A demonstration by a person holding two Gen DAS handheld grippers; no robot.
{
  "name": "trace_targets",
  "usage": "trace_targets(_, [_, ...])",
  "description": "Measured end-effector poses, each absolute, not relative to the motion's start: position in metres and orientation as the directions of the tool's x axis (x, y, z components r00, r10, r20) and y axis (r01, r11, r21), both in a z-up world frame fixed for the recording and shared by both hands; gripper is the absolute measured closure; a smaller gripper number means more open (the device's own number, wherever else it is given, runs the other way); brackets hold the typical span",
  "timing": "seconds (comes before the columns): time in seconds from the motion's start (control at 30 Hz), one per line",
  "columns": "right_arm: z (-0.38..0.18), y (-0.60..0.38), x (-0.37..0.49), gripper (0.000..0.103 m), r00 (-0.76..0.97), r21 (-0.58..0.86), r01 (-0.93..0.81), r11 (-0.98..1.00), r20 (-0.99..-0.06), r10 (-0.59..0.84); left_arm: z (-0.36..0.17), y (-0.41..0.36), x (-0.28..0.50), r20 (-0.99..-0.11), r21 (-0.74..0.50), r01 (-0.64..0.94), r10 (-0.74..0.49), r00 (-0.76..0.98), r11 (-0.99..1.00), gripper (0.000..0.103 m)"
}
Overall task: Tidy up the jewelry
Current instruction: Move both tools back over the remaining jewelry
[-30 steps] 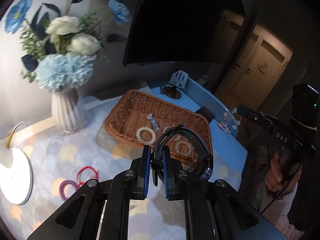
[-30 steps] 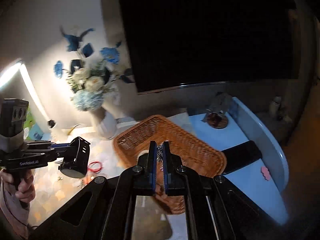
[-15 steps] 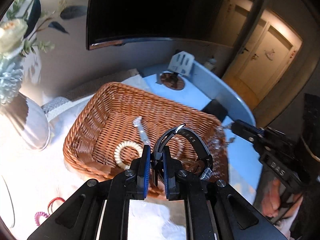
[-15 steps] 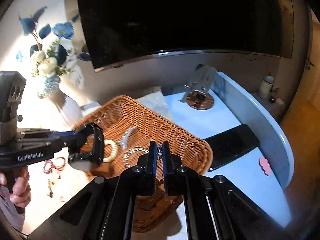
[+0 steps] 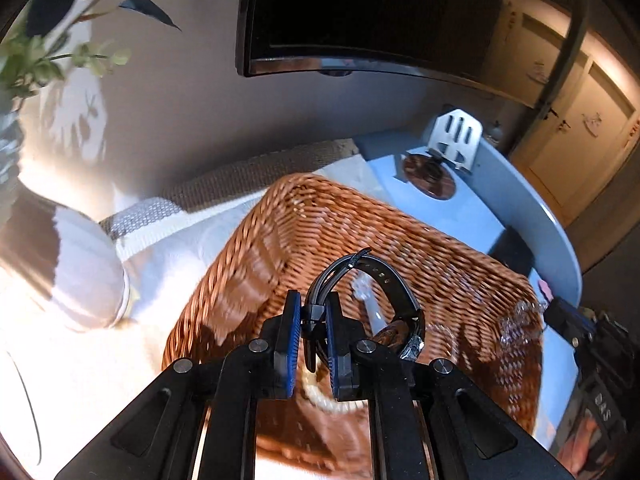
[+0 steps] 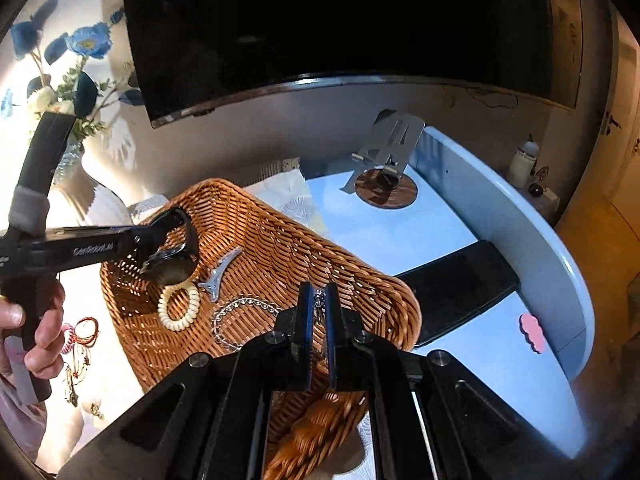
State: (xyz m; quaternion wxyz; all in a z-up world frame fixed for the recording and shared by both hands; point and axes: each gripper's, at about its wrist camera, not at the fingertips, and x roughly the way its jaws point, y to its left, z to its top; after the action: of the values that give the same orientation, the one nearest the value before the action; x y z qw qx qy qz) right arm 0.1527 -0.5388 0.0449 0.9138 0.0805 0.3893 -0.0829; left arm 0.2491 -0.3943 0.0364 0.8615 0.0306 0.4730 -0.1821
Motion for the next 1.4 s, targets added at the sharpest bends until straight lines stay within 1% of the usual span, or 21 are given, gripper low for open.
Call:
trace_targets(0.1, [0.037, -0.539, 0.161, 0.097, 0.669, 0.083, 0.217, 0.973, -0.738, -0.086, 0.028, -0.402, 0.261, -0.836, -0.077, 0.331, -0.242, 0.493, 0.940, 0.088])
trace_targets(0.2, [0.030, -0.542, 0.167, 0.095, 0.669, 0.118, 0.213, 0.970, -0.741, -0.057, 0.023, -0.401, 0.271, -0.842, -0.070, 0.314, -0.225, 0.491, 0.947, 0.087])
trace_targets(0.23, [0.029, -0.544, 0.167, 0.095, 0.677, 0.144, 0.203, 0.969, -0.735, -0.032, 0.024, -0.399, 0.272, -0.844, -0.078, 0.312, -0.230, 0.485, 0.947, 0.084])
trace_targets(0.3, [0.031, -0.548, 0.165, 0.093, 0.691, 0.184, 0.199, 0.963, -0.723, -0.005, 0.032, -0.391, 0.266, -0.829, -0.106, 0.323, -0.263, 0.493, 0.940, 0.082])
trace_targets(0.4, [0.045, -0.541, 0.153, 0.084, 0.724, 0.207, 0.185, 0.961, -0.690, 0.009, 0.057, -0.373, 0.241, -0.800, -0.152, 0.367, -0.332, 0.499, 0.918, 0.080])
trace_targets(0.43, [0.054, -0.534, 0.146, 0.080, 0.743, 0.219, 0.162, 0.962, -0.668, 0.027, 0.068, -0.363, 0.226, -0.779, -0.181, 0.388, -0.373, 0.504, 0.904, 0.079])
trace_targets(0.5, [0.070, -0.514, 0.131, 0.066, 0.780, 0.243, 0.104, 0.964, -0.622, 0.073, 0.089, -0.338, 0.191, -0.740, -0.238, 0.431, -0.450, 0.500, 0.871, 0.072])
trace_targets(0.57, [0.083, -0.479, 0.111, 0.051, 0.810, 0.271, 0.010, 0.963, -0.566, 0.150, 0.107, -0.308, 0.148, -0.700, -0.261, 0.459, -0.494, 0.515, 0.849, 0.051])
trace_targets(0.63, [0.085, -0.439, 0.094, 0.043, 0.814, 0.285, -0.076, 0.956, -0.535, 0.224, 0.122, -0.275, 0.105, -0.671, -0.253, 0.459, -0.496, 0.551, 0.852, 0.041])
trace_targets(0.7, [0.074, -0.395, 0.082, 0.037, 0.803, 0.298, -0.138, 0.945, -0.525, 0.283, 0.133, -0.235, 0.062, -0.631, -0.257, 0.448, -0.500, 0.594, 0.856, 0.041])
trace_targets(0.73, [0.066, -0.377, 0.080, 0.036, 0.794, 0.299, -0.155, 0.942, -0.529, 0.299, 0.135, -0.217, 0.045, -0.617, -0.252, 0.433, -0.489, 0.617, 0.865, 0.040])
trace_targets(0.77, [0.056, -0.359, 0.080, 0.036, 0.782, 0.296, -0.164, 0.941, -0.543, 0.307, 0.134, -0.197, 0.028, -0.612, -0.236, 0.401, -0.456, 0.646, 0.885, 0.032])
trace_targets(0.83, [0.031, -0.328, 0.087, 0.036, 0.752, 0.284, -0.164, 0.945, -0.583, 0.306, 0.120, -0.162, 0.002, -0.615, -0.163, 0.290, -0.327, 0.717, 0.943, 0.024])
trace_targets(0.97, [-0.004, -0.304, 0.095, 0.036, 0.745, 0.214, -0.117, 0.970, -0.627, 0.228, 0.063, -0.105, -0.022, -0.596, -0.081, 0.091, -0.121, 0.794, 0.993, 0.024])
trace_targets(1.0, [-0.009, -0.306, 0.100, 0.036, 0.724, 0.216, -0.110, 0.970, -0.651, 0.227, 0.048, -0.093, -0.021, -0.595, -0.098, 0.063, -0.109, 0.796, 0.993, 0.024])
trace_targets(1.1, [-0.013, -0.315, 0.103, 0.036, 0.723, 0.253, -0.096, 0.963, -0.647, 0.242, 0.009, -0.062, -0.018, -0.575, -0.190, -0.018, -0.097, 0.812, 0.982, 0.024])
trace_targets(1.13, [-0.016, -0.319, 0.106, 0.036, 0.711, 0.271, -0.089, 0.958, -0.656, 0.251, -0.001, -0.055, -0.015, -0.600, -0.201, -0.044, -0.087, 0.795, 0.979, 0.024])
trace_targets(1.17, [-0.018, -0.320, 0.106, 0.036, 0.702, 0.286, -0.080, 0.955, -0.664, 0.257, -0.003, -0.052, -0.009, -0.636, -0.196, -0.042, -0.095, 0.766, 0.980, 0.024])
trace_targets(1.23, [-0.021, -0.324, 0.108, 0.036, 0.694, 0.306, -0.065, 0.950, -0.671, 0.263, 0.000, -0.049, -0.011, -0.589, -0.194, -0.023, -0.098, 0.802, 0.981, 0.024])
trace_targets(1.33, [-0.022, -0.324, 0.109, 0.036, 0.690, 0.317, -0.071, 0.946, -0.669, 0.276, -0.005, -0.044, -0.003, -0.629, -0.238, -0.020, -0.139, 0.765, 0.971, 0.024])
trace_targets(1.4, [-0.022, -0.319, 0.110, 0.036, 0.688, 0.292, -0.071, 0.954, -0.678, 0.259, -0.007, -0.045, -0.006, -0.638, -0.248, -0.021, -0.146, 0.756, 0.969, 0.024])
